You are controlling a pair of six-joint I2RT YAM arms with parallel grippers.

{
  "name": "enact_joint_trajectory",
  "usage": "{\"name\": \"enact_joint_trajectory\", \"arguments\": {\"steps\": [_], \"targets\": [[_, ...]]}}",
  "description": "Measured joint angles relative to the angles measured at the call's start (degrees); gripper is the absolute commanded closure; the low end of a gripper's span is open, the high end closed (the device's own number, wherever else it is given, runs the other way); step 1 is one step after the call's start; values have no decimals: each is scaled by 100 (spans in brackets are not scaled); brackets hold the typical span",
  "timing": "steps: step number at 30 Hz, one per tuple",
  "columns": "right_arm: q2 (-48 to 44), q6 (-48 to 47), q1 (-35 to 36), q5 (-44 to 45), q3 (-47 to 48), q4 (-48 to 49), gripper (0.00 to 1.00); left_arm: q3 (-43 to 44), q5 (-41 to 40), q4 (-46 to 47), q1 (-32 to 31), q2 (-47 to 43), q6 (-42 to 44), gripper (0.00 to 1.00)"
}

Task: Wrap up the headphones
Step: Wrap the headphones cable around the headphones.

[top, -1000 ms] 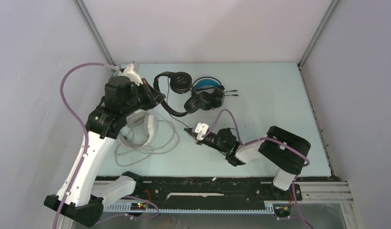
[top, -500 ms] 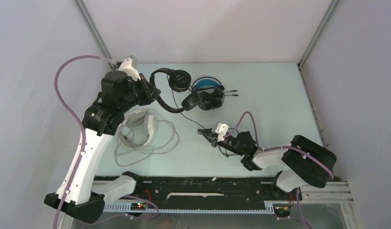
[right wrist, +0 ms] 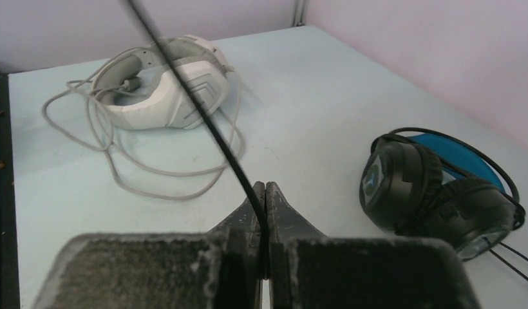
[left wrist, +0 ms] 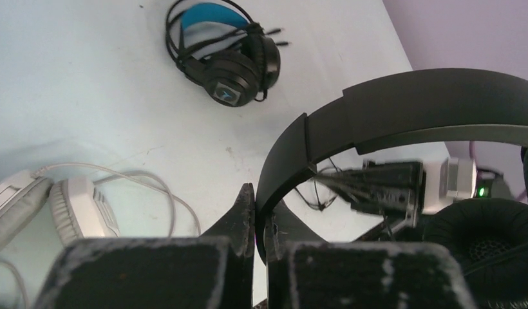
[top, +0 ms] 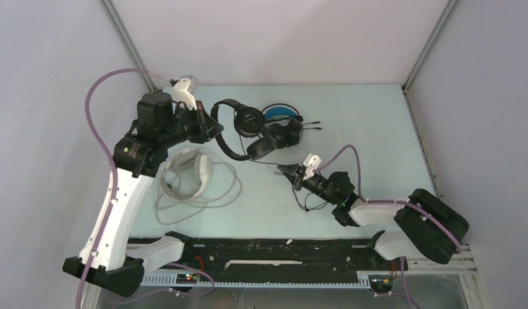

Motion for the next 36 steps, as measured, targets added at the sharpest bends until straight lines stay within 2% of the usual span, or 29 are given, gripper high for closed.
{"name": "enact_joint_trajectory", "arguments": {"steps": [9,13,17,22,26,36], "targets": [[-782,656,-833,-522,643,-1626,100,-240,824,-114,0,164,761,100],[-1154,905,-927,-831,935,-2511,100,-240,883,-173,-31,238,1220,100],[-1449,1237,-927,-1246,1281,-3482,100,-243,918,-251,-238,260,2044,100],[-1860,1910,-925,-1705,1869,-4778,100,-352,645,-275,-800,334,3053,100],[-2138,2697,-905,-2124,2162,-5425,100,-920,470,33,-1154,280,3609,100],[-2225,4162,-857,-3198,2256,-5993,100,-1840,-234,994,-1797,-378,4708,100]]}}
